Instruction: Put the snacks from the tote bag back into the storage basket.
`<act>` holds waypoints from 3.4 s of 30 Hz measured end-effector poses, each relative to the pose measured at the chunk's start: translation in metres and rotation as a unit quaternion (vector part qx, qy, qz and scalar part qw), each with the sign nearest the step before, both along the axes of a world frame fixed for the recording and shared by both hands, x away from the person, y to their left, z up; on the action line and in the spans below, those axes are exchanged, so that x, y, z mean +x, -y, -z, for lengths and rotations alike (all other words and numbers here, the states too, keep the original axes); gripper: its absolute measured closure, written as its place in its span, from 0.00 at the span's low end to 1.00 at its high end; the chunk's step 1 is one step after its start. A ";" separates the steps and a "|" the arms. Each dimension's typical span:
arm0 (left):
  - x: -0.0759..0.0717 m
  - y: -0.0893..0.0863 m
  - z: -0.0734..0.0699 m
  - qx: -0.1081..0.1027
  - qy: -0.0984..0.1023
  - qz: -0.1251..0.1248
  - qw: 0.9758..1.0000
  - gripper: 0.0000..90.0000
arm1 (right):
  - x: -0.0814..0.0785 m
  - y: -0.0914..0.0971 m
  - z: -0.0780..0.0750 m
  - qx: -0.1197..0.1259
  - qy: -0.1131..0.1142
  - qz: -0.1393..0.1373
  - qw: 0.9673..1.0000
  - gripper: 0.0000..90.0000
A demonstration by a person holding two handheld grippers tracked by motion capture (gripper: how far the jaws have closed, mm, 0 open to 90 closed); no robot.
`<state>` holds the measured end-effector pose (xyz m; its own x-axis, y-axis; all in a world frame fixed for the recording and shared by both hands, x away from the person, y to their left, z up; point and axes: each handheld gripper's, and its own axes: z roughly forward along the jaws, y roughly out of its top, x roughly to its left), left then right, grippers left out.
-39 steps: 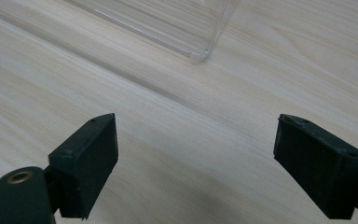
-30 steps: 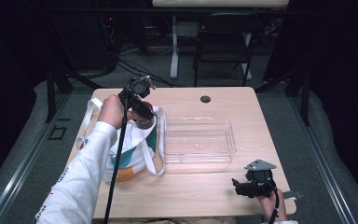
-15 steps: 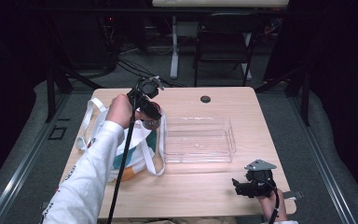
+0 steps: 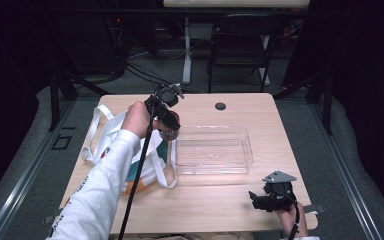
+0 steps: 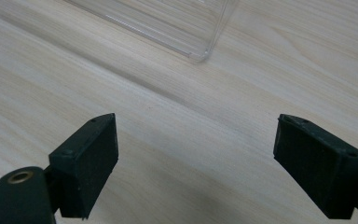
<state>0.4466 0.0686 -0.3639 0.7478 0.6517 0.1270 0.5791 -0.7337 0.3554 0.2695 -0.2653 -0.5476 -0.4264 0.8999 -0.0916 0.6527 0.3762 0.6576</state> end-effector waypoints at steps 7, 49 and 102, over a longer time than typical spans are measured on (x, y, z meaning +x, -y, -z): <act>-0.001 0.008 0.003 -0.001 -0.001 0.006 1.000 0.29 | 0.000 0.000 0.000 0.000 0.000 0.000 1.000 0.15; -0.002 0.043 0.036 -0.031 -0.041 0.027 0.998 0.29 | 0.000 0.000 0.000 -0.001 0.000 0.000 1.000 0.15; -0.001 0.051 0.107 -0.012 -0.094 0.025 0.995 0.29 | 0.000 0.001 0.000 0.000 0.001 0.000 1.000 0.15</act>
<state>0.4459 0.0177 -0.4708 0.7880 0.6148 -0.0336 0.6007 -0.7555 0.2614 0.2696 -0.2659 -0.5477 -0.4259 0.9001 -0.0924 0.6512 0.3758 0.6594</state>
